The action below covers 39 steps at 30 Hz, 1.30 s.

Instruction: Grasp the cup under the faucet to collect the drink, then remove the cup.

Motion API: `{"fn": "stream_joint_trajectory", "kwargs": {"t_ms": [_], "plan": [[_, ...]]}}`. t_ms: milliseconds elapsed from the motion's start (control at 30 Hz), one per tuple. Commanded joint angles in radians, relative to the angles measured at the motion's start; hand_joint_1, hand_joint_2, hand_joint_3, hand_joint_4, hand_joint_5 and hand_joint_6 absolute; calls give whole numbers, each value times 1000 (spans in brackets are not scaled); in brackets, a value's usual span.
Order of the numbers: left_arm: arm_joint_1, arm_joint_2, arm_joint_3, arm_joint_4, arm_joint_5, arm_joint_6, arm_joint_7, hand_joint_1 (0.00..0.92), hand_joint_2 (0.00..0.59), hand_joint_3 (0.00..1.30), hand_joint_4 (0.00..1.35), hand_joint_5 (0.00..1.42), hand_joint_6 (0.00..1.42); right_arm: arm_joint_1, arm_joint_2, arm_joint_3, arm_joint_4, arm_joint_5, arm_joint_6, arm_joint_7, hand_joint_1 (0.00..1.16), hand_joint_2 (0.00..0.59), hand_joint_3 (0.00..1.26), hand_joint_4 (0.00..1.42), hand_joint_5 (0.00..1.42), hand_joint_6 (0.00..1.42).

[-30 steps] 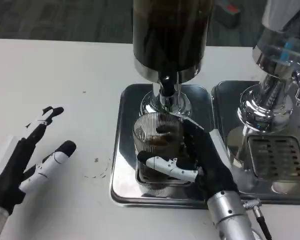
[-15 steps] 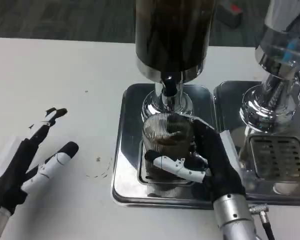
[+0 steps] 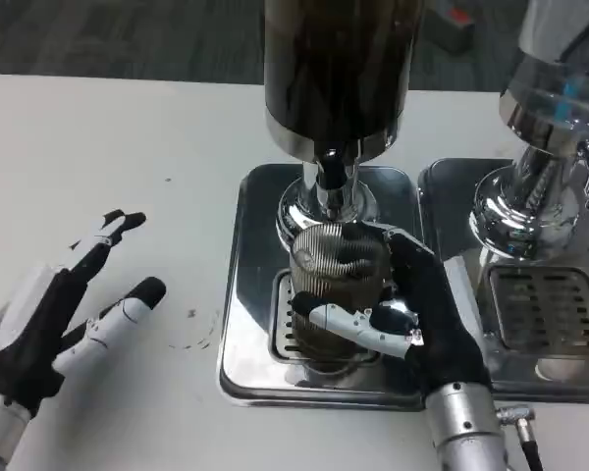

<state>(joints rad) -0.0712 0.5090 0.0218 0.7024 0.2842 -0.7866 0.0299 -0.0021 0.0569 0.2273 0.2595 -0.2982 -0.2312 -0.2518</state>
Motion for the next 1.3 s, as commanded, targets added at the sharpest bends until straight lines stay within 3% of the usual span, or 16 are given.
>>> {"fn": "stream_joint_trajectory", "kwargs": {"t_ms": [33, 233, 867, 1033, 1300], "plan": [[-3, 6, -10, 13, -7, -7, -17, 0, 144, 136, 0, 86, 0, 18, 11, -1, -37, -8, -21, -22, 1075, 200, 469, 595, 794, 1017], [-8, 7, -19, 12, 0, -16, -24, 0, 142, 137, 0, 86, 0, 49, 2, -7, -93, -33, -21, -37, 1080, 178, 488, 636, 835, 1113], [-44, 40, -60, 50, 17, -48, -83, 0, 132, 114, 0, 15, 0, 135, 7, 1, -169, -77, -65, -102, 1095, 157, 520, 670, 851, 1185], [-40, 64, -76, 26, 69, -66, -52, 0, 132, 97, 0, 3, 0, 150, 8, 1, -203, -81, -63, -106, 1099, 156, 524, 670, 851, 1200], [6, 139, -85, -110, 253, -57, 74, 0, 132, 60, 0, 0, 0, 201, -15, 3, -285, -86, -55, -82, 1101, 156, 525, 677, 851, 1208]]}}
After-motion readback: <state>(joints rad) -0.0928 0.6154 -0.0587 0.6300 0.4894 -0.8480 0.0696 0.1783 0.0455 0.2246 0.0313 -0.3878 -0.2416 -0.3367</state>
